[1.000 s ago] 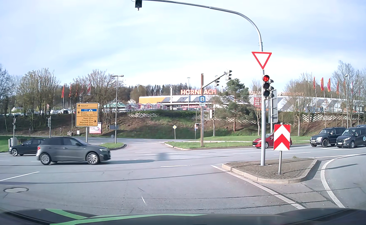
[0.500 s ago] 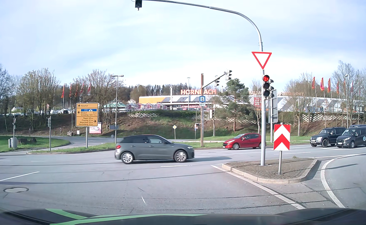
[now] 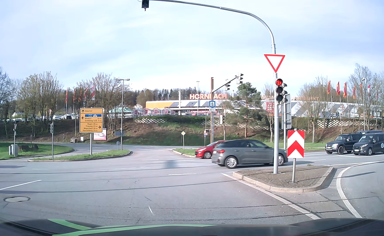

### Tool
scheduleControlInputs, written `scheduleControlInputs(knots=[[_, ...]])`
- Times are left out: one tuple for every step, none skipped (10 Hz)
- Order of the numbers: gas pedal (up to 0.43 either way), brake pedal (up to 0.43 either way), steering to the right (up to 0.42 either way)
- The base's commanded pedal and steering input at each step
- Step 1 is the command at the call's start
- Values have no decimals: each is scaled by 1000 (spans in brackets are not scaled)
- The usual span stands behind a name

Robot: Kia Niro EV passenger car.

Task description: Follow the waypoints while adhering to traffic rules and regulations

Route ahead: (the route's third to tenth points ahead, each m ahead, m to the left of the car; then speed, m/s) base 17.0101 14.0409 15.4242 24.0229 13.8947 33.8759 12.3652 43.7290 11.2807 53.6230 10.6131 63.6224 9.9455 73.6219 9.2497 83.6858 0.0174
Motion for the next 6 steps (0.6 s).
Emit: scheduleControlInputs(knots=[[0, 372, -2], [0, 372, -2], [0, 372, -2], [0, 378, -2], [0, 372, -2], [0, 372, -2]])
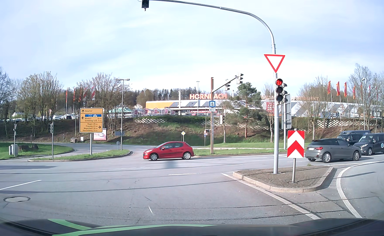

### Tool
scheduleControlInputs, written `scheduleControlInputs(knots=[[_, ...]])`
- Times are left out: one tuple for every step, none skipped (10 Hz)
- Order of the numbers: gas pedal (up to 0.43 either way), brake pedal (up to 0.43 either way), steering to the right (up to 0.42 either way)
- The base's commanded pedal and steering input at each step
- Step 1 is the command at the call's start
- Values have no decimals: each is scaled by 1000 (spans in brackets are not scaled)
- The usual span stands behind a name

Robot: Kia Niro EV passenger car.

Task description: Follow the waypoints while adhering to traffic rules and regulations

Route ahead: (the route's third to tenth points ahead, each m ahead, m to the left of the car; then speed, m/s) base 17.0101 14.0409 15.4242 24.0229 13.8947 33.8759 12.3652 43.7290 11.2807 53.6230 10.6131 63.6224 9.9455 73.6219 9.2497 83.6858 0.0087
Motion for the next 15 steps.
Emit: scheduleControlInputs(knots=[[0, 378, -2], [0, 378, -2], [0, 372, -2], [0, 378, -2], [0, 372, -2], [0, 372, -2], [0, 372, -2], [0, 372, -2], [0, 372, -2], [0, 372, -2], [0, 372, -2], [0, 372, -2], [0, 372, -2], [0, 372, -2], [0, 372, -2]])
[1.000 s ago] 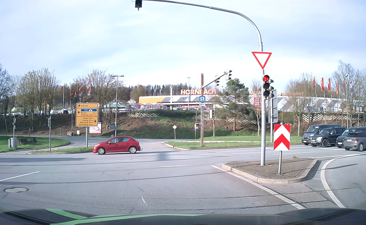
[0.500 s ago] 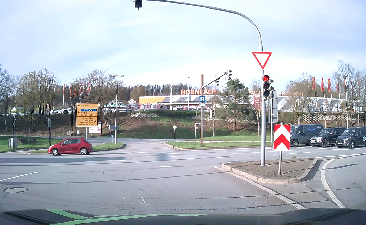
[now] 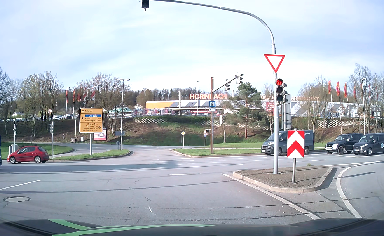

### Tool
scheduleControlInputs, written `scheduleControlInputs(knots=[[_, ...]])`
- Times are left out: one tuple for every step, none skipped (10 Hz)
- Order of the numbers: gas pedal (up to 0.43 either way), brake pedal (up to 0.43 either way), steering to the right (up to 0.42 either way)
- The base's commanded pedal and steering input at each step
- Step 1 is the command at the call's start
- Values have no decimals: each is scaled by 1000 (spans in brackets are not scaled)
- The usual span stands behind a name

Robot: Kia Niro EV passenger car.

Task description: Follow the waypoints while adhering to traffic rules and regulations

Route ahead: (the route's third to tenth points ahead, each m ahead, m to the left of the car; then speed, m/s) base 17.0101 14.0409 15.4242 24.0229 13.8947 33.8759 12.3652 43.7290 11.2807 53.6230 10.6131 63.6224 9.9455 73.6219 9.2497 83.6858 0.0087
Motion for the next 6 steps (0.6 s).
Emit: scheduleControlInputs(knots=[[0, 372, -2], [0, 372, -2], [0, 372, -2], [0, 372, -2], [0, 372, -2], [0, 372, -2]])
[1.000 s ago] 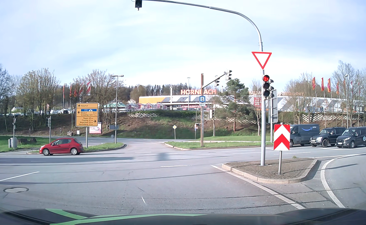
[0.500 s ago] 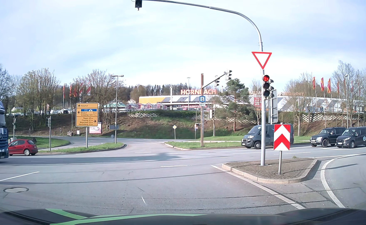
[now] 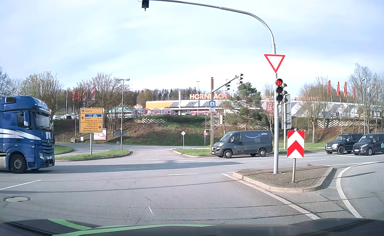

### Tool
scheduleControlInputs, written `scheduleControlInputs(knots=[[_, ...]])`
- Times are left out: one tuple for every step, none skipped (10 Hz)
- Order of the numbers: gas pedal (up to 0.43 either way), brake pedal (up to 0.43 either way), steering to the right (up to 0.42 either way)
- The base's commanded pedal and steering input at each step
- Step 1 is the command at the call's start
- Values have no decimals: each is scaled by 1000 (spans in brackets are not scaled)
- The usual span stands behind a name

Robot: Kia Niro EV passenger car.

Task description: Follow the waypoints while adhering to traffic rules and regulations

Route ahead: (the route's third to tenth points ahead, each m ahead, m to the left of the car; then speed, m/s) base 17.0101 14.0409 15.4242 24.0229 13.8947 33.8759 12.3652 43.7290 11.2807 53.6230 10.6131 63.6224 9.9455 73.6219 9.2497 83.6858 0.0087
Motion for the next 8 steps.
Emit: scheduleControlInputs(knots=[[0, 372, -2], [0, 372, -2], [0, 372, -2], [0, 372, -2], [0, 372, -2], [0, 372, -2], [0, 372, -2], [0, 372, -2]])
